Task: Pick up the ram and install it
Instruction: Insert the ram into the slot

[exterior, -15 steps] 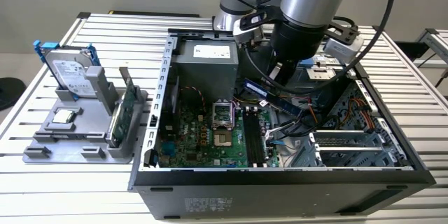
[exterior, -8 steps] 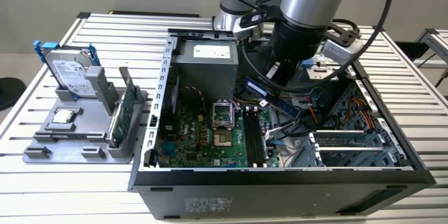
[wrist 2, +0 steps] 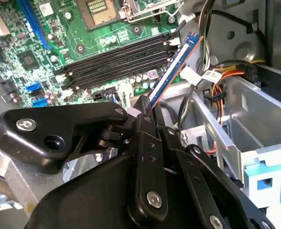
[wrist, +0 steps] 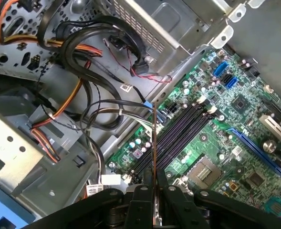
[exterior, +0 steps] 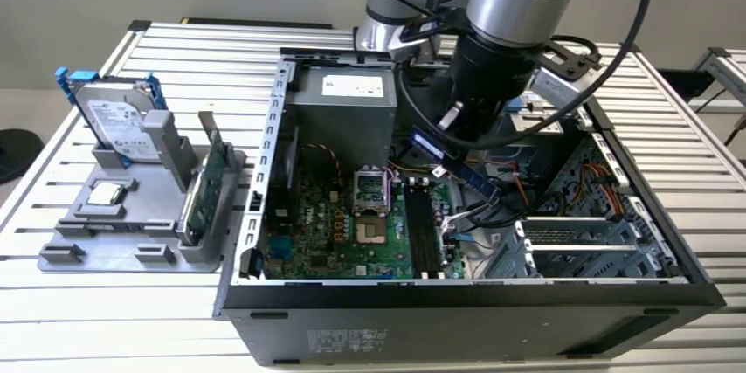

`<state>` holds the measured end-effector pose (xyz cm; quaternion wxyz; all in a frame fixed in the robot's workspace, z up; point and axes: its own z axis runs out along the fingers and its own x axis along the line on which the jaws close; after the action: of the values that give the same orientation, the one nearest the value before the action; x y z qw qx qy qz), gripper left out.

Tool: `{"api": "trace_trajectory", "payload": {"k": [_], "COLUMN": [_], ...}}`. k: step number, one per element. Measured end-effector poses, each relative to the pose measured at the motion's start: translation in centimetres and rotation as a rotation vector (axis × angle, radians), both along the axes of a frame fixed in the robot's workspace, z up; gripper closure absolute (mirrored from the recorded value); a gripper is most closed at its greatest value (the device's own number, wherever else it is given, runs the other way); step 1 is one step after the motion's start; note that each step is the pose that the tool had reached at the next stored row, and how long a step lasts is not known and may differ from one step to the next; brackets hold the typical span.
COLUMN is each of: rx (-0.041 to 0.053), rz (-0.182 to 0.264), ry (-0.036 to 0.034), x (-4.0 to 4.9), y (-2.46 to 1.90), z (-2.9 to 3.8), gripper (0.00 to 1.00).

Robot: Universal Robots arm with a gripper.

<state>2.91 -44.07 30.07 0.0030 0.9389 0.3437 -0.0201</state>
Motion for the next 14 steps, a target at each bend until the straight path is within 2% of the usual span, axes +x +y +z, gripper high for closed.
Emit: {"api": "trace_trajectory", "payload": {"k": [14], "rx": [0.0000], "rz": [-0.071], "ry": [0.0000], "x": [0.00], "y": [0.05], "z": [-0.11], "gripper": [1.00]}}
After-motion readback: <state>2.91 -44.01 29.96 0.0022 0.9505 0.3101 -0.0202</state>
